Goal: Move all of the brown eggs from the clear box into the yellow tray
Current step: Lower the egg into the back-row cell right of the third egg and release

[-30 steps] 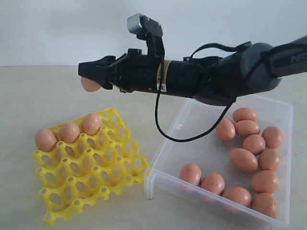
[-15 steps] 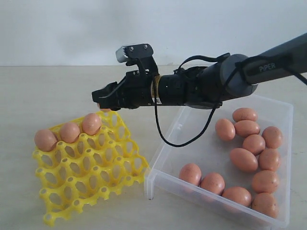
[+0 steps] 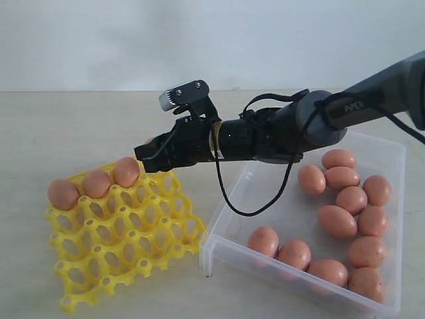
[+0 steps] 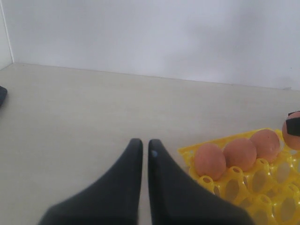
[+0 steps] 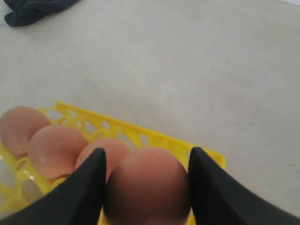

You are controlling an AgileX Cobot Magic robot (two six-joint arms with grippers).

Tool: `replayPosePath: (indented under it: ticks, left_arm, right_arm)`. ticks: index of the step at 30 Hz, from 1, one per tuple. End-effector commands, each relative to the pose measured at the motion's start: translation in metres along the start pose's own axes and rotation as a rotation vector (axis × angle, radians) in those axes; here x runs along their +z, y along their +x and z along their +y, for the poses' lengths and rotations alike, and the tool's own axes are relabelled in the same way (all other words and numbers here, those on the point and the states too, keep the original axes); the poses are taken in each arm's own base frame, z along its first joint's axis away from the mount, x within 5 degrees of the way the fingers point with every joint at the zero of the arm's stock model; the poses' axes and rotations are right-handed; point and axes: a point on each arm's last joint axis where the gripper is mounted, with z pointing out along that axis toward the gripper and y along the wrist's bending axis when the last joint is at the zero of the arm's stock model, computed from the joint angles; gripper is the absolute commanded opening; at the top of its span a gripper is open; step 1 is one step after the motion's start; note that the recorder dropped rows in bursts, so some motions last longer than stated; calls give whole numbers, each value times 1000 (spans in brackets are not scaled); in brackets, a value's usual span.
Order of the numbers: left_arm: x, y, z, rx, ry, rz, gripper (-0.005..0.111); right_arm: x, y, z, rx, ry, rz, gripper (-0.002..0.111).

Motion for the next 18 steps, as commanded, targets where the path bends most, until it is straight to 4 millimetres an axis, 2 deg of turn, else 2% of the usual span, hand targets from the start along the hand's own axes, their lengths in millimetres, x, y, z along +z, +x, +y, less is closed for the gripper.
replayPosePath:
  ticks: [1, 7, 18]
  left_arm:
    - [0, 0, 0, 2, -2, -10, 4]
    - [0, 0, 0, 2, -2, -10, 4]
    - [0, 0, 0, 2, -2, -10, 4]
  right_arm:
    - [1, 0, 1, -23, -5, -9, 0]
    - [7, 12, -4, -1, 6, 9, 0]
    - [8, 14, -5, -34, 16, 13, 0]
